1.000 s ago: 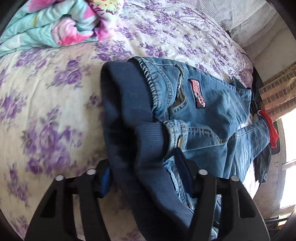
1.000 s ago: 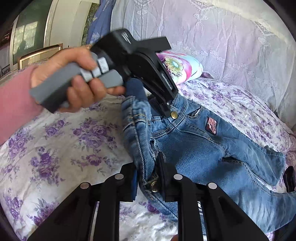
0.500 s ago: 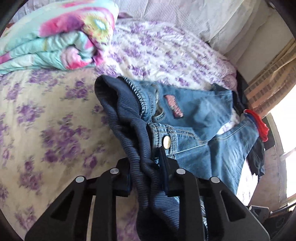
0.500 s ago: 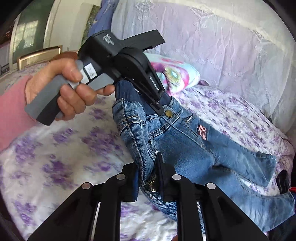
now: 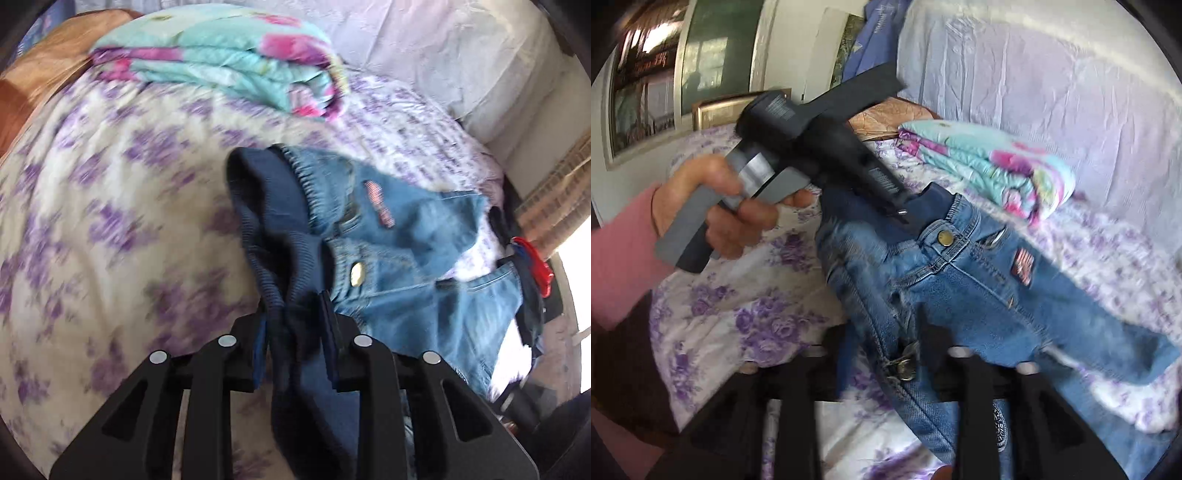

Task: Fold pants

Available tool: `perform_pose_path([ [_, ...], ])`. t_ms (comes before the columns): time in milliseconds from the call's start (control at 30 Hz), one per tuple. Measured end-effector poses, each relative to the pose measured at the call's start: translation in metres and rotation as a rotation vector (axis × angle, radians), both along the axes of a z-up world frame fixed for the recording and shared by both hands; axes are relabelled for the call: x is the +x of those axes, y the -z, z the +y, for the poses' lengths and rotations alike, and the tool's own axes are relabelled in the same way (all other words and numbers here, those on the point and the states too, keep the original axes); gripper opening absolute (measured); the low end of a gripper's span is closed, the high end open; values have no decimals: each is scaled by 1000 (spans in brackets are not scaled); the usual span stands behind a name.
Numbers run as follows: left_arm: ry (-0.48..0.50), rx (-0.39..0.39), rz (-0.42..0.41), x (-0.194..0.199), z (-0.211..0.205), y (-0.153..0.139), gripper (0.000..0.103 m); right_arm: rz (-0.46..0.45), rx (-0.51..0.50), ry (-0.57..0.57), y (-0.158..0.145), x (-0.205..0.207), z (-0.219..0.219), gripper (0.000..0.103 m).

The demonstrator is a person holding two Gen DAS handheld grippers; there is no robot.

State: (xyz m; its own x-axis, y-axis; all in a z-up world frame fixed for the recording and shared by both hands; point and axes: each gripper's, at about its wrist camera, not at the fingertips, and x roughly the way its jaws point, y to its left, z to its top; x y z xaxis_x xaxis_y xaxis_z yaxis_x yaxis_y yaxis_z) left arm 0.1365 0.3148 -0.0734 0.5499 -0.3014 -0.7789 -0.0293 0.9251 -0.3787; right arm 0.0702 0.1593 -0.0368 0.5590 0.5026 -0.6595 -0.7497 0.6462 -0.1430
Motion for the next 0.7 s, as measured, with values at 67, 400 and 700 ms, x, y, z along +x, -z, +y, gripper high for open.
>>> perform_pose_path([
  [67,-53,84,-49,-12,6,-11,38,4,53,13,-11,0,-21,73],
  [400,-76,234,-359,-46,-47,-87,98,54,427,528,-76,68,-238,100],
  [700,136,128,-316,-10,-158,-49,98,502,876,805,9,168,-384,96],
])
